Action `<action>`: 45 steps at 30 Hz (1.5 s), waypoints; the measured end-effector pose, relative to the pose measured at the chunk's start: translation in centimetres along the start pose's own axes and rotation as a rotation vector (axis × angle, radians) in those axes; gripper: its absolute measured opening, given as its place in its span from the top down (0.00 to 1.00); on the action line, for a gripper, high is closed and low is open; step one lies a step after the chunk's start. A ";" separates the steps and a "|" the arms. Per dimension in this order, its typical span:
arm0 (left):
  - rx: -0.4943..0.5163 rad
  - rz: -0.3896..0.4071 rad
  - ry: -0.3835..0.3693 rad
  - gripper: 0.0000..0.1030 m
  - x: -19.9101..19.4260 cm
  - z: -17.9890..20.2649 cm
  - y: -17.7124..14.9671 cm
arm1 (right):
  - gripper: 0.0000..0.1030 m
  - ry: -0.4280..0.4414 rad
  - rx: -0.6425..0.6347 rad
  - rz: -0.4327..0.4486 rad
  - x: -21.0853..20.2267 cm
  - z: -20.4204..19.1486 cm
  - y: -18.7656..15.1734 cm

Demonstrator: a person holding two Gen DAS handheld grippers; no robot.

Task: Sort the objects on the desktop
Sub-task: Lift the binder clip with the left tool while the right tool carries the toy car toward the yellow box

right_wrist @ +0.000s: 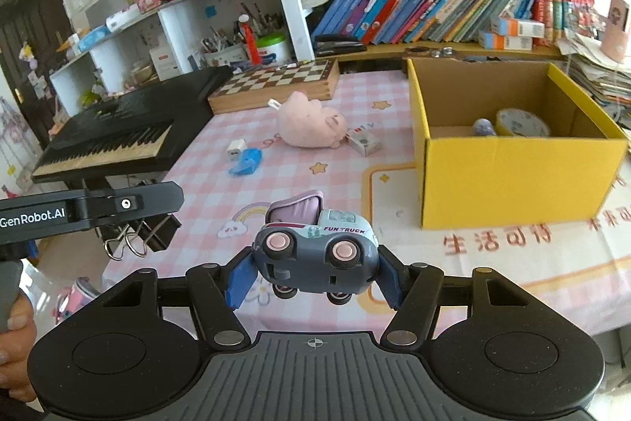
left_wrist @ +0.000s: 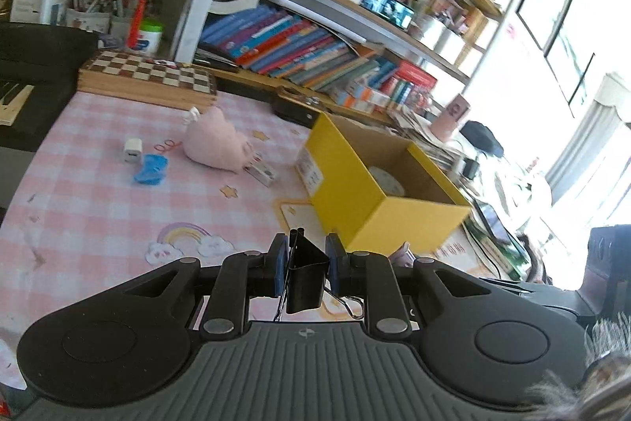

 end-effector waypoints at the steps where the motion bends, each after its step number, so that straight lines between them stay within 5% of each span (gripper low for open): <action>1: 0.005 -0.005 -0.006 0.82 -0.1 0.2 -0.2 | 0.39 -0.006 0.007 0.001 -0.3 0.0 -0.4; 31: 0.166 -0.164 -0.296 0.82 3.6 11.2 -4.6 | 0.39 -0.272 0.247 0.042 -8.3 8.5 -6.2; 45: 0.182 -0.188 -0.311 0.82 8.1 14.9 -4.0 | 0.39 -0.281 0.272 0.031 -7.7 13.7 -4.8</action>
Point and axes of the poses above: each gripper's, at about its wrist camera, not at the fingertips, and x roughly the way its jaws point, z to its right, y to its top, the point moved 8 cm from there along x, roughly the way its jaws point, and after that the axes turned 1 degree about -x, right-handed, at the moved point
